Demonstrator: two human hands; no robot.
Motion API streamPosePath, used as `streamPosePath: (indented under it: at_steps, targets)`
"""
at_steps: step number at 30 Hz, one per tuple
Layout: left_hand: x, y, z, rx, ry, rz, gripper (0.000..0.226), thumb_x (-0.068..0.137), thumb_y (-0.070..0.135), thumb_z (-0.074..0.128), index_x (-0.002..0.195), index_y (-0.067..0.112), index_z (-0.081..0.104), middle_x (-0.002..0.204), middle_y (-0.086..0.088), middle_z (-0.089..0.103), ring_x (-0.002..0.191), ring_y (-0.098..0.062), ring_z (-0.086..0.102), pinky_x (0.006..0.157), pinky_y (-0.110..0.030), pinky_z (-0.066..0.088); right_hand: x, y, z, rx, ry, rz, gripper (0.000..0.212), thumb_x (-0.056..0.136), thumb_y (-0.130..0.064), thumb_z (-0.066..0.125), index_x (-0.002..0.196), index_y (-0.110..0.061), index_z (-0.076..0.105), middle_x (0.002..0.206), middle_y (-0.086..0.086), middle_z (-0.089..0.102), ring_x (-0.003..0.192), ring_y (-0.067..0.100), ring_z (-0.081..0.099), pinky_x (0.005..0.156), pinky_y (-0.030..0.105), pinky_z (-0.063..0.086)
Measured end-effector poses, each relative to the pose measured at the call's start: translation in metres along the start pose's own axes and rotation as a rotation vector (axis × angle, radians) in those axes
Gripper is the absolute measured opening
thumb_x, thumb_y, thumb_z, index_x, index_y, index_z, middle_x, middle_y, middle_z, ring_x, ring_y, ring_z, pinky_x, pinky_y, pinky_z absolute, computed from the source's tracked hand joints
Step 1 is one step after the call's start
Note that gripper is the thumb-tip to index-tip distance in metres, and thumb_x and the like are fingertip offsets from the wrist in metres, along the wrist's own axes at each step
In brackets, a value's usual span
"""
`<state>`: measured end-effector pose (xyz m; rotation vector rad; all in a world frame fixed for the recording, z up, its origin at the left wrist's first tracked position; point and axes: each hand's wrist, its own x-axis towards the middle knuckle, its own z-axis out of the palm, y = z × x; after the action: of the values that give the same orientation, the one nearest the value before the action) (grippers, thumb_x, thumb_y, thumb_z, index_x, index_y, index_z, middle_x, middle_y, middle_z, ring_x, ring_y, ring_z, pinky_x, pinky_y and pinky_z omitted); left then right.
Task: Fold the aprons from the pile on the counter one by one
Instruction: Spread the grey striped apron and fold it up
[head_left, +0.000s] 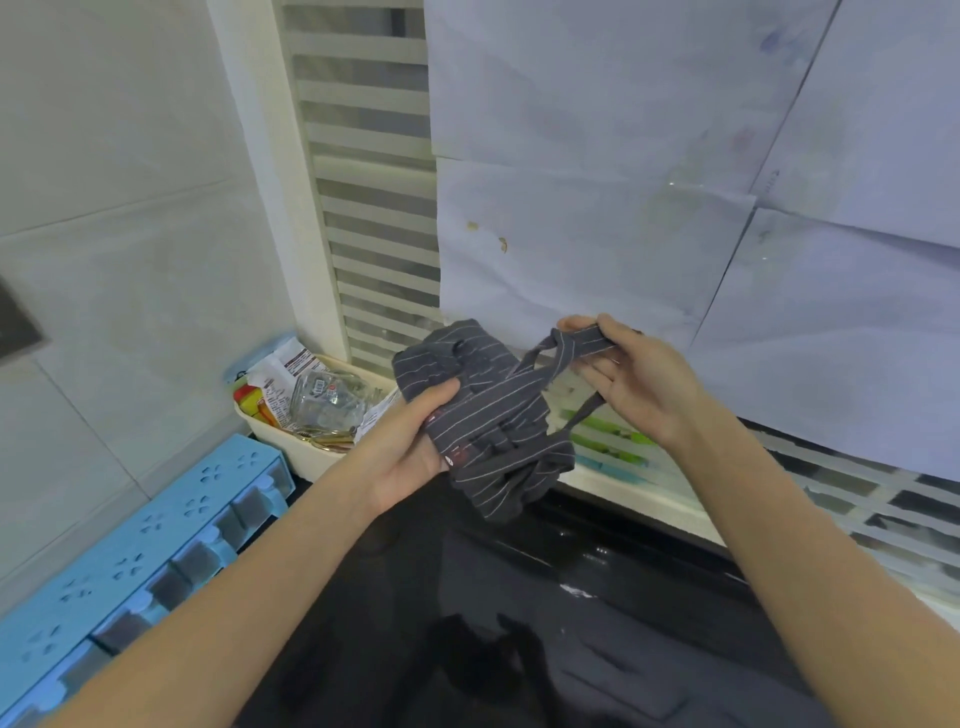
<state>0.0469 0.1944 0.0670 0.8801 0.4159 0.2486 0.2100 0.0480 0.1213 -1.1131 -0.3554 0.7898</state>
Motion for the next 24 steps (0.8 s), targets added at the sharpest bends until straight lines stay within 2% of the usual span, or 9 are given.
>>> streamPosePath:
  at_steps: [4, 6, 8, 11, 14, 17, 20, 22, 24]
  targets:
    - [-0.004, 0.009, -0.008, -0.052, -0.065, -0.026, 0.042, 0.081, 0.029, 0.058, 0.12, 0.013, 0.059, 0.117, -0.011, 0.065, 0.105, -0.026, 0.064, 0.09, -0.044, 0.052, -0.003, -0.019, 0.001, -0.324, -0.212, 0.047, 0.032, 0.096, -0.026, 0.048, 0.115, -0.005, 0.061, 0.111, 0.01, 0.068, 0.097, 0.025, 0.069, 0.084, 0.029, 0.056]
    - [-0.005, 0.013, -0.007, -0.107, -0.109, -0.03, 0.054, 0.083, 0.04, 0.057, 0.129, 0.013, 0.054, 0.129, -0.015, 0.058, 0.119, -0.029, 0.056, 0.099, -0.047, 0.045, -0.003, -0.019, 0.008, -0.415, -0.35, 0.119, 0.05, 0.087, -0.037, 0.051, 0.13, -0.01, 0.05, 0.126, 0.006, 0.059, 0.104, 0.027, 0.066, 0.094, 0.034, 0.051]
    - [-0.007, 0.015, -0.001, -0.134, -0.182, -0.027, 0.068, 0.079, 0.048, 0.061, 0.136, 0.013, 0.047, 0.136, -0.017, 0.052, 0.127, -0.03, 0.049, 0.105, -0.047, 0.039, -0.001, -0.014, 0.019, -0.437, -0.439, 0.2, 0.059, 0.084, -0.044, 0.051, 0.136, -0.017, 0.046, 0.132, 0.004, 0.055, 0.103, 0.027, 0.067, 0.093, 0.035, 0.052]
    - [-0.006, 0.011, 0.006, -0.161, -0.223, 0.024, 0.079, 0.072, 0.051, 0.062, 0.14, 0.014, 0.043, 0.139, -0.016, 0.048, 0.129, -0.03, 0.046, 0.11, -0.045, 0.035, -0.001, -0.004, 0.037, -0.348, -0.408, 0.21, 0.039, 0.092, -0.044, 0.046, 0.123, -0.022, 0.059, 0.122, 0.007, 0.063, 0.093, 0.027, 0.066, 0.083, 0.031, 0.056]
    - [-0.005, 0.009, 0.008, -0.18, -0.219, 0.089, 0.08, 0.077, 0.057, 0.056, 0.143, 0.014, 0.038, 0.142, -0.016, 0.046, 0.131, -0.03, 0.044, 0.113, -0.048, 0.029, -0.003, 0.01, 0.039, -0.395, -0.339, 0.182, 0.034, 0.096, -0.042, 0.045, 0.11, -0.019, 0.065, 0.118, 0.011, 0.066, 0.113, 0.03, 0.06, 0.095, 0.039, 0.05]
    - [-0.007, 0.014, 0.01, -0.035, -0.127, 0.129, 0.071, 0.08, 0.056, 0.047, 0.136, 0.013, 0.047, 0.134, -0.012, 0.055, 0.124, -0.027, 0.052, 0.107, -0.046, 0.037, -0.006, 0.018, 0.039, -0.504, -0.346, 0.191, 0.038, 0.095, -0.04, 0.044, 0.117, -0.013, 0.059, 0.116, 0.009, 0.067, 0.108, 0.027, 0.063, 0.095, 0.04, 0.051]
    - [-0.009, 0.023, 0.012, 0.13, -0.017, 0.167, 0.06, 0.082, 0.045, 0.051, 0.132, 0.011, 0.049, 0.126, -0.012, 0.061, 0.113, -0.025, 0.06, 0.096, -0.04, 0.05, -0.006, 0.009, 0.042, -0.401, -0.354, 0.159, 0.032, 0.094, -0.042, 0.043, 0.113, -0.02, 0.056, 0.094, 0.001, 0.072, 0.084, 0.02, 0.07, 0.076, 0.034, 0.058]
    - [-0.008, 0.028, 0.015, 0.285, 0.156, 0.219, 0.052, 0.087, 0.034, 0.057, 0.13, 0.009, 0.044, 0.108, -0.012, 0.066, 0.097, -0.023, 0.066, 0.084, -0.038, 0.056, -0.004, 0.002, 0.049, -0.409, -0.364, 0.139, 0.028, 0.099, -0.042, 0.038, 0.106, -0.024, 0.058, 0.088, 0.0, 0.073, 0.077, 0.018, 0.07, 0.071, 0.033, 0.06]
    - [-0.005, 0.031, 0.015, 0.494, 0.396, 0.329, 0.037, 0.092, 0.025, 0.058, 0.124, 0.018, 0.041, 0.097, -0.004, 0.061, 0.092, -0.023, 0.064, 0.083, -0.041, 0.054, -0.003, -0.001, 0.059, -0.424, -0.358, 0.137, 0.026, 0.101, -0.04, 0.036, 0.107, -0.026, 0.057, 0.1, 0.006, 0.071, 0.077, 0.02, 0.07, 0.075, 0.036, 0.059]
